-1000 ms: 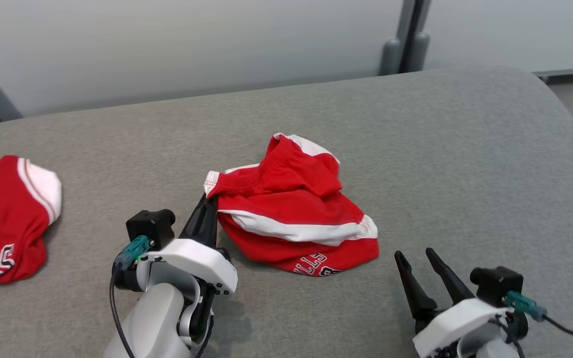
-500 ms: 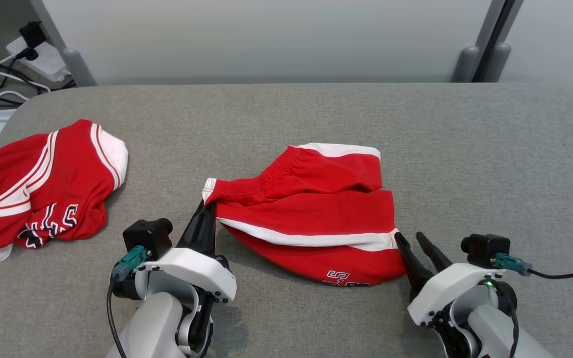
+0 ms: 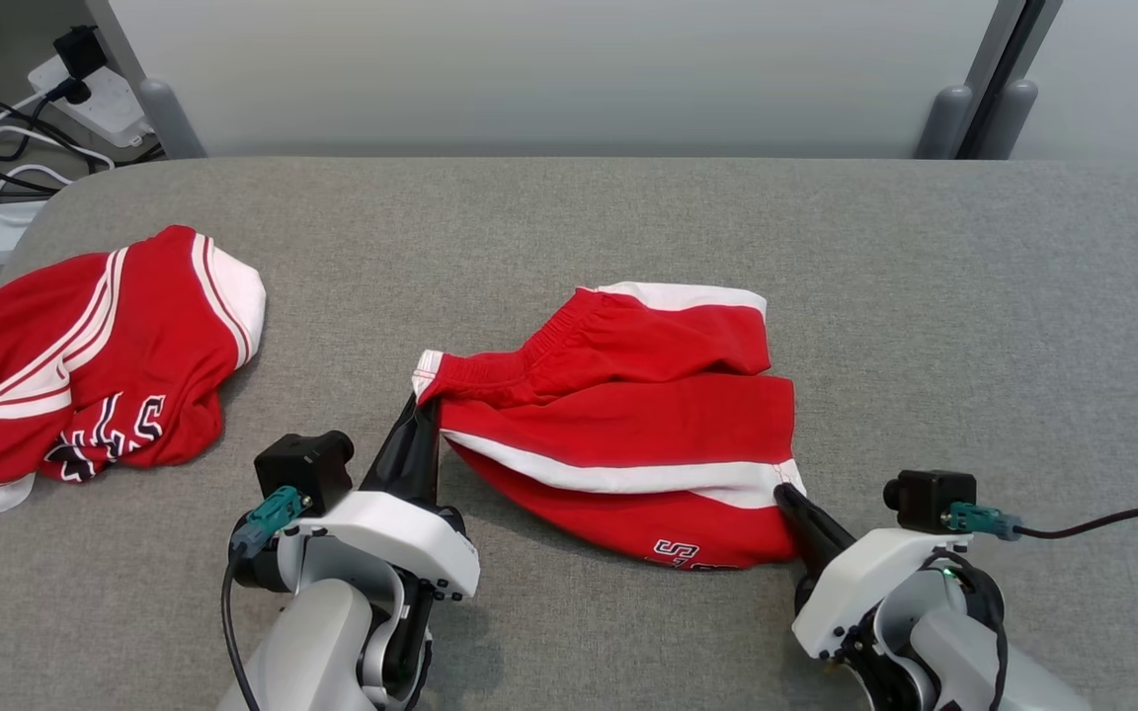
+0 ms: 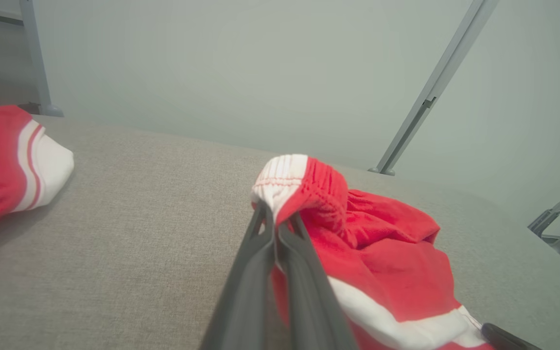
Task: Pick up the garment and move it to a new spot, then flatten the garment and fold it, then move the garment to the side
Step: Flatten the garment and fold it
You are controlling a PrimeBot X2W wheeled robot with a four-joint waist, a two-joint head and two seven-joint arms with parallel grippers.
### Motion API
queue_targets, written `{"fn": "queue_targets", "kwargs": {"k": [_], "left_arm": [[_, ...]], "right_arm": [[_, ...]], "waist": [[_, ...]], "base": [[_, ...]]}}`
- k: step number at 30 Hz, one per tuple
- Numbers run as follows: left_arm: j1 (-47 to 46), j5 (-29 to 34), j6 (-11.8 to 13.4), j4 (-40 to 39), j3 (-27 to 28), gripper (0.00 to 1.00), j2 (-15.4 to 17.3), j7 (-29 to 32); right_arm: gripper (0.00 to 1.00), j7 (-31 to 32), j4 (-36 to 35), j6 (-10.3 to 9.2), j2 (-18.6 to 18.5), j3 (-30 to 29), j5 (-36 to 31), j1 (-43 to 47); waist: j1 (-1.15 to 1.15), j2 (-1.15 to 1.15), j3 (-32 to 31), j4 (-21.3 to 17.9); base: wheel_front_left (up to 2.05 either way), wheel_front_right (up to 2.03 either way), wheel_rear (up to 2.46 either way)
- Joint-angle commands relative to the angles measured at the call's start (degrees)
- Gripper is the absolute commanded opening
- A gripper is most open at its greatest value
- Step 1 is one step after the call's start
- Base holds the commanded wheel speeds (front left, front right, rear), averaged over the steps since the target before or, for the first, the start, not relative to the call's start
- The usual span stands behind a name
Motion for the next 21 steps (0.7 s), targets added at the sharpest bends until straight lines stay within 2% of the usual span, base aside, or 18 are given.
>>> {"fn": "queue_targets", "kwargs": {"k": [1, 3, 7, 11, 13, 14, 15, 21], "left_arm": [[-1.18, -0.26, 0.27, -1.18, 1.51, 0.0, 0.71, -0.34], [-1.05, -0.28, 0.26, -1.03, 1.49, 0.0, 0.71, -0.34], [-0.34, -0.91, 0.24, -0.79, 1.83, 0.0, 0.71, -0.34], [0.64, -1.74, 0.34, -0.91, 1.98, 0.0, 0.71, -0.34], [0.92, -1.79, 0.39, -1.01, 1.91, 0.0, 0.71, -0.34], [0.92, -1.79, 0.39, -1.01, 1.91, 0.0, 0.71, -0.34], [0.96, -1.76, 0.39, -1.05, 1.83, 0.0, 0.71, -0.34], [0.28, -1.94, 0.25, -1.67, 0.51, 0.0, 0.71, -0.34]], "right_arm": [[0.0, -0.69, -1.24, 0.08, -0.56, 1.05, 0.79, -1.28], [0.0, -0.82, -1.69, 0.08, -1.56, 1.01, 1.07, -1.36], [0.0, -0.87, -4.33, 0.08, -3.86, -2.99, -0.3, -0.27], [0.0, -0.88, -5.98, 0.08, -3.99, -6.62, 1.29, 3.17], [0.76, -0.8, -6.64, 0.08, -3.72, -4.96, 2.96, 4.34], [0.76, -0.8, -6.64, 0.08, -3.72, -4.96, 2.96, 4.34], [1.0, -0.57, -6.81, 0.08, -3.81, -3.94, 3.64, 4.43], [1.0, -0.4, -5.12, 0.08, -3.28, 0.25, 6.53, 1.44]], "waist": [[0.0, 0.0, -0.22, -0.09], [0.0, 0.0, -0.55, -0.24], [0.0, 0.0, -1.54, -1.05], [0.0, 0.0, -2.39, -1.91], [0.0, 0.0, -2.36, -2.04], [0.0, 0.0, -2.36, -2.04], [0.0, 0.0, -2.24, -2.01], [0.0, 0.0, -1.09, -0.72]], "base": [[0.0, 0.0, 0.0], [0.0, 0.0, 0.0], [0.0, 0.0, 0.0], [0.0, 0.0, 0.0], [0.0, 0.0, 0.0], [0.0, 0.0, 0.0], [0.0, 0.0, 0.0], [0.0, 0.0, 0.0]]}}
